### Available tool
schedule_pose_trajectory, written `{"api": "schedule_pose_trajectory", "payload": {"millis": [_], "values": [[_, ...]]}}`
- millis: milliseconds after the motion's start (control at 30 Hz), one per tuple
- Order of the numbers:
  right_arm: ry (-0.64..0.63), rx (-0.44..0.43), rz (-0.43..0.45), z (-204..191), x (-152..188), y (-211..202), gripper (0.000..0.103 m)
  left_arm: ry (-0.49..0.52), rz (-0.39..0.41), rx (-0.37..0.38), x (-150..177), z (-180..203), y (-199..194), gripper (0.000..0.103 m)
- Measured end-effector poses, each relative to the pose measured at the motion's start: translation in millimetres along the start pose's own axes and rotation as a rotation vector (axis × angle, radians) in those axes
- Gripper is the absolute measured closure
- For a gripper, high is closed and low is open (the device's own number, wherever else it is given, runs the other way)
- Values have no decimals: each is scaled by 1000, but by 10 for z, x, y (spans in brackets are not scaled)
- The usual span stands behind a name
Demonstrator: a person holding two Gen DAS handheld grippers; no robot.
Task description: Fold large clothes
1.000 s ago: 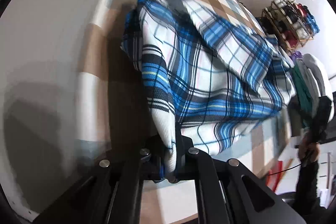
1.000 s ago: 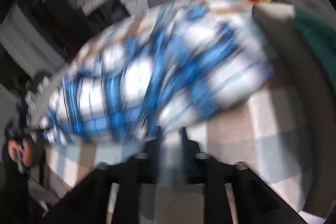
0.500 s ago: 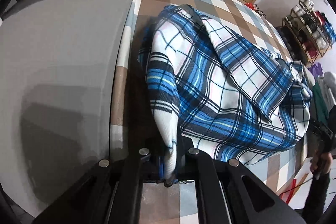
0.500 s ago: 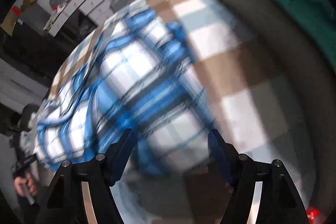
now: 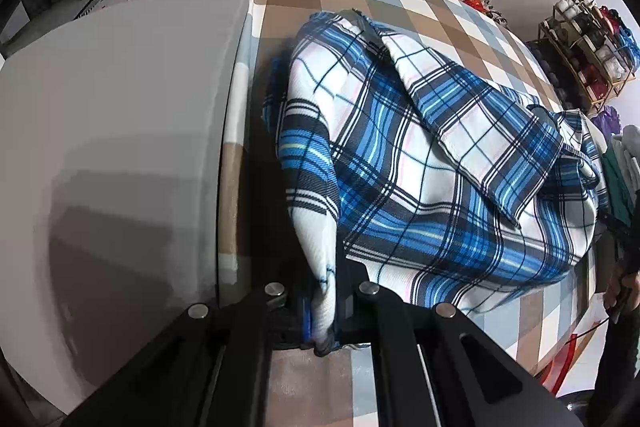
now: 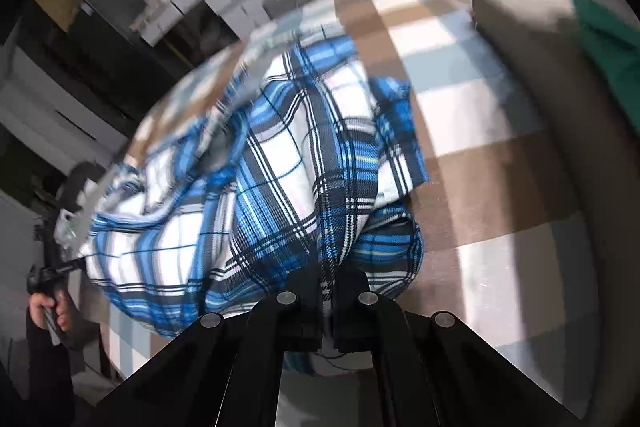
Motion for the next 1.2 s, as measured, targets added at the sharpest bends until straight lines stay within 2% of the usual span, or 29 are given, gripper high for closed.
{"api": "schedule_pose_trajectory", "payload": {"millis": [100,133,300,467,567,633,700,767,800,900,967,1033,1067,1100,1200], "values": [[-101,83,83,64,126,-129,102,-8,-12,30,54,-2,-19,101],[-107,100,85,82,180,-145,102,-5,-17,43,77,10,-28,101],[-83,95,105,168,283,-361,102,6,-16,68,185,105,-104,101],[-82,109,69,250,340,-394,102,12,-16,104,367,143,-190,101],[-108,183,44,404,492,-367,101,-18,-15,161,500,136,-210,101],[-120,222,15,429,518,-310,97,10,-12,143,587,180,-221,101],[-129,272,18,426,495,-318,81,36,-9,112,580,216,-240,101],[-134,300,37,407,459,-406,71,27,21,110,516,220,-341,101],[-133,303,51,394,441,-466,62,16,36,97,478,206,-411,100],[-165,326,156,252,376,-770,41,-24,103,23,379,101,-659,98],[-212,306,216,89,340,-902,30,-22,151,27,315,109,-849,85],[-248,235,260,-148,284,-1017,24,-11,170,86,266,196,-943,35],[-261,159,266,-305,238,-1030,19,-4,179,137,240,296,-965,26],[-282,115,256,-451,206,-996,15,0,183,176,219,403,-952,22],[-382,77,210,-891,69,-724,15,63,102,262,176,776,-698,22]]}}
Point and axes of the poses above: each gripper's, at about its wrist camera, not at the fingertips, and y roughly the way its jaws point, z to its right, x to its underside, the point moved 4 cm from there along y, roughly the way its jaws point, and after that the axes turned 8 degrees about x, right-handed, at the moved point
